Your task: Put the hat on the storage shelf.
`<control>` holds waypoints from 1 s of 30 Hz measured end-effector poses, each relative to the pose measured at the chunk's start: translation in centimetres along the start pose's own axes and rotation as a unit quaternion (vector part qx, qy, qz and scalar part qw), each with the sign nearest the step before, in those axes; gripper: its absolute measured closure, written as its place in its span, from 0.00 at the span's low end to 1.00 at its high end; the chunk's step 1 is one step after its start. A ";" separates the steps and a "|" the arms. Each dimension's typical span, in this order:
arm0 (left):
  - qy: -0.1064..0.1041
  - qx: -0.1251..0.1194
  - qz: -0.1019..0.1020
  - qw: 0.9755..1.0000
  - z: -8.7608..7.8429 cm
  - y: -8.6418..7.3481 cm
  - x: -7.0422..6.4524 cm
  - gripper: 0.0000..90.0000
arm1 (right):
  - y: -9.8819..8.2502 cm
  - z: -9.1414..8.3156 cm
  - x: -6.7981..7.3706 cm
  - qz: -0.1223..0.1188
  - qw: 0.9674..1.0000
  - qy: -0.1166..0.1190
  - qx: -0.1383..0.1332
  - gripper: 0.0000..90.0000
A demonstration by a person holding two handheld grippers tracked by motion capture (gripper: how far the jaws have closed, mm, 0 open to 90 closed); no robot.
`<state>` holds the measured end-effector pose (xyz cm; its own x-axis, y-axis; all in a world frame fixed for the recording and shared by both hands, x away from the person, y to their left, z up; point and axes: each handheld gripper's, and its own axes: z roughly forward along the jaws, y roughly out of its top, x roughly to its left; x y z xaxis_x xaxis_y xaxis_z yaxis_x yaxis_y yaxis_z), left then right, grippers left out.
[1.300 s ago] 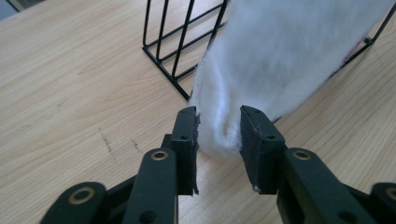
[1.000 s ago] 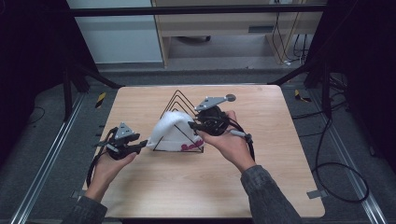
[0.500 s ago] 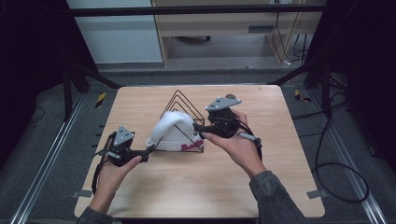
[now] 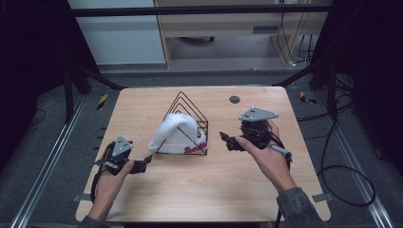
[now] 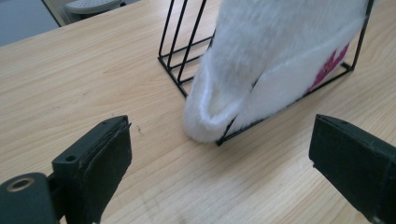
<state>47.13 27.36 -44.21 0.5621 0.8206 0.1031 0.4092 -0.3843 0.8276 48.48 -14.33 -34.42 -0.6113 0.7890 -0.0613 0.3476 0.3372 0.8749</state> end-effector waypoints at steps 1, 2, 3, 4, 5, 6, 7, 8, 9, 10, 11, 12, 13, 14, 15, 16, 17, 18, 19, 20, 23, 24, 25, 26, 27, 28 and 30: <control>0.001 0.004 0.003 1.000 0.0 -0.2 0.1 0.06 | 0.0 0.0 0.0 0.000 1.000 0.000 0.000 0.08; -0.003 0.012 0.005 1.000 0.1 -0.6 0.4 0.06 | -0.8 -0.4 -0.7 0.007 1.000 -0.007 0.003 0.09; -0.004 0.015 0.004 1.000 0.1 -0.8 0.6 0.06 | -1.1 -0.7 -1.0 0.008 1.000 -0.012 0.007 0.09; -0.006 0.019 0.003 1.000 0.2 -1.0 0.7 0.06 | -1.5 -0.9 -1.3 0.009 1.000 -0.017 0.008 0.10; -0.006 0.019 0.003 1.000 0.2 -1.0 0.7 0.06 | -1.9 -1.1 -1.6 0.010 1.000 -0.021 0.009 0.11; -0.005 0.026 0.005 1.000 0.3 -1.2 0.8 0.06 | -1.9 -1.1 -1.6 0.010 1.000 -0.021 0.009 0.11; -0.004 0.032 0.009 0.999 0.3 -1.3 0.9 0.06 | -2.7 -1.4 -2.2 0.012 0.999 -0.029 0.009 0.12; -0.004 0.033 0.009 0.999 0.4 -1.5 0.9 0.06 | -3.0 -1.5 -2.3 0.013 0.999 -0.031 0.011 0.12; -0.005 0.037 0.011 0.999 0.4 -1.6 1.0 0.06 | -3.3 -1.6 -2.5 0.013 0.999 -0.033 0.013 0.13; -0.005 0.037 0.011 0.999 0.4 -1.6 1.0 0.06 | -3.8 -1.7 -2.7 0.014 0.999 -0.036 0.016 0.13; -0.004 0.039 0.011 0.999 0.6 -1.8 1.1 0.06 | -4.1 -1.8 -2.8 0.015 0.999 -0.037 0.018 0.13; -0.004 0.039 0.011 0.999 0.6 -1.8 1.1 0.06 | -4.1 -1.8 -2.8 0.015 0.999 -0.037 0.018 0.13; -0.004 0.041 0.011 0.999 0.6 -1.9 1.1 0.06 | -4.8 -2.0 -3.1 0.017 0.999 -0.041 0.022 0.13; -0.002 0.046 0.010 0.999 0.8 -2.1 1.3 0.06 | -5.1 -2.0 -3.3 0.019 0.999 -0.044 0.024 0.13; -0.001 0.047 0.008 0.999 0.8 -2.2 1.4 0.06 | -5.4 -2.1 -3.5 0.020 0.998 -0.046 0.025 0.13; -0.001 0.047 0.008 0.999 0.8 -2.2 1.4 0.06 | -5.4 -2.1 -3.5 0.020 0.998 -0.046 0.025 0.13; 0.000 0.052 0.008 0.999 0.9 -2.3 1.4 0.06 | -5.6 -2.1 -3.6 0.023 0.998 -0.047 0.026 0.13; 0.001 0.055 0.009 0.998 1.0 -2.5 1.5 0.06 | -6.3 -2.2 -4.0 0.027 0.998 -0.052 0.029 0.13; -0.001 0.053 0.007 0.999 1.1 -2.7 1.5 0.06 | -6.5 -2.2 -4.0 0.030 0.998 -0.052 0.031 0.13; -0.002 0.059 0.007 0.998 1.2 -2.8 1.6 0.06 | -6.9 -2.2 -4.2 0.029 0.998 -0.052 0.033 0.13; 0.000 0.065 0.009 0.998 1.4 -3.0 1.6 0.06 | -7.5 -2.2 -4.4 0.031 0.997 -0.053 0.037 0.13; -0.001 0.067 0.009 0.998 1.5 -3.1 1.5 0.06 | -7.9 -2.1 -4.4 0.035 0.997 -0.054 0.040 0.13; -0.003 0.070 0.009 0.998 1.7 -3.3 1.5 0.06 | -8.6 -2.0 -4.6 0.037 0.997 -0.056 0.044 0.13; -0.003 0.070 0.009 0.998 1.7 -3.3 1.5 0.06 | -8.6 -2.0 -4.6 0.037 0.997 -0.056 0.044 0.13; -0.003 0.072 0.009 0.997 1.7 -3.4 1.5 0.06 | -9.5 -1.8 -4.7 0.048 0.996 -0.057 0.049 0.13; -0.004 0.073 0.008 0.997 1.8 -3.5 1.5 0.06 | -9.5 -1.8 -4.7 0.048 0.996 -0.057 0.049 0.13; -0.004 0.077 0.007 0.997 2.0 -3.7 1.6 0.06 | -10.6 -1.6 -4.8 0.054 0.995 -0.057 0.056 0.13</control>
<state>47.88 29.25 -48.23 0.5738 0.8117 0.1090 0.5071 -0.4566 0.7310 46.58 -22.49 -42.65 -0.4834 0.8749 -0.0286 0.4882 0.2966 0.8208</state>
